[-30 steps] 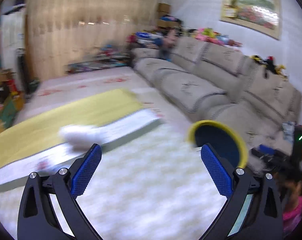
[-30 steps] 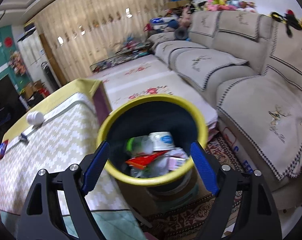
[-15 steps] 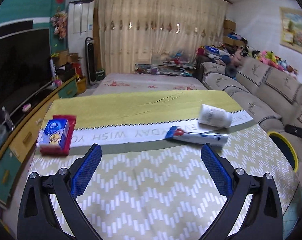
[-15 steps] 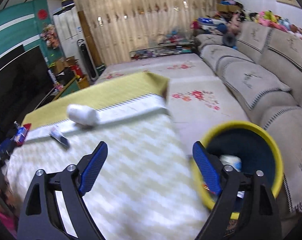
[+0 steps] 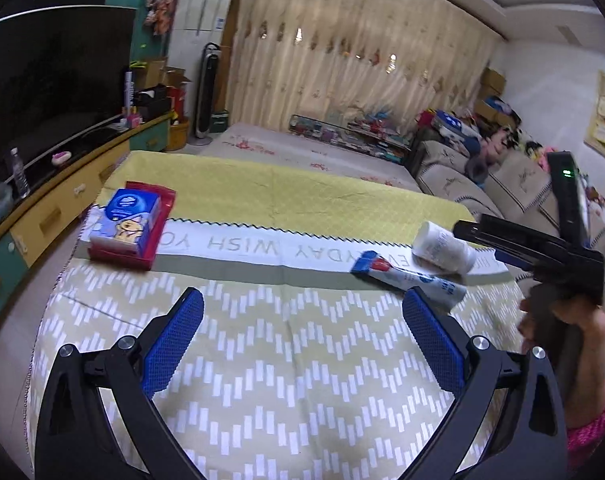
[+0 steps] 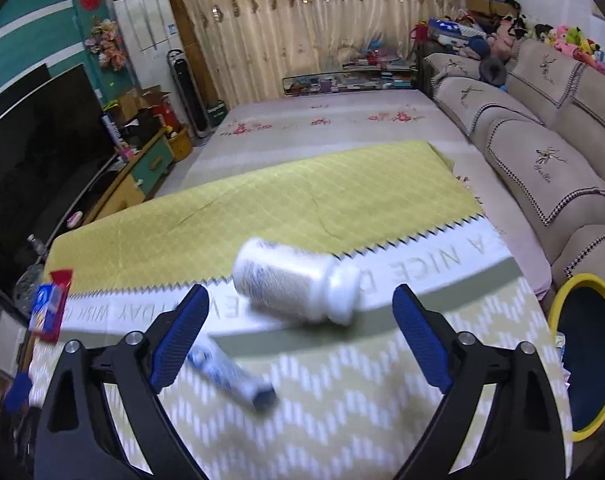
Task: Collect trash
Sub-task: 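Grasp the white pill bottle with the right gripper and lift it, then carry the white pill bottle over the yellow bin and open the right gripper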
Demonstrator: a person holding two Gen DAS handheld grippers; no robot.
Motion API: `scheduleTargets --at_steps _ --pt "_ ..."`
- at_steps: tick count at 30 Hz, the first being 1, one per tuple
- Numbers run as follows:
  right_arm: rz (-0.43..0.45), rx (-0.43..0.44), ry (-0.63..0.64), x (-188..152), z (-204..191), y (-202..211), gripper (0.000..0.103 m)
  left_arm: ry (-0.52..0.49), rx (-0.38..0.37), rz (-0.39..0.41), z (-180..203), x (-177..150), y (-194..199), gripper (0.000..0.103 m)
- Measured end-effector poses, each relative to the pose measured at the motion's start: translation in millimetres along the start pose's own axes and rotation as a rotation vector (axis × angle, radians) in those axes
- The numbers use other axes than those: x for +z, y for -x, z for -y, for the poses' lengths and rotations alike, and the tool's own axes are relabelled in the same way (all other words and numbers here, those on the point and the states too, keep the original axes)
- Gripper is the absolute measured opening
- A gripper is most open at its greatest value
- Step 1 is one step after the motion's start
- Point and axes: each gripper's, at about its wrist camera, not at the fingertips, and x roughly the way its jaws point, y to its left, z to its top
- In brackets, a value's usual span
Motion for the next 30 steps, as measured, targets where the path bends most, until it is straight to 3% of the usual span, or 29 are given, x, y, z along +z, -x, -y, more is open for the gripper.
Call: scheduleTargets --at_steps 3,10,15,17,20,30 --pt "-0.006 -0.068 -0.023 5.0 -9.8 -16.5 0.092 0.002 0.039 0.016 -0.6 -1.0 0.8 0.098" --pt "-0.054 -0.168 -0.057 1.1 -19.8 -45.3 0.093 0.043 0.037 -0.011 -6.5 -1.8 -4.2 0.098" --pt "-0.074 -0.178 -0.063 -2.8 -26.3 -60.3 0.092 0.056 0.030 -0.016 -9.5 -1.9 -7.8 0.098" --pt "-0.064 -0.181 -0.066 -4.9 -25.0 -62.1 0.083 0.053 0.033 -0.017 -8.3 -2.8 -8.4 0.098" --pt "-0.053 -0.171 -0.073 -6.8 -20.0 -59.3 0.082 0.046 0.034 -0.028 -6.3 -4.3 -12.5 0.098" --pt "0.018 -0.128 -0.047 -14.9 8.5 -8.1 0.082 0.008 0.045 -0.023 0.6 -7.5 -15.7 0.098"
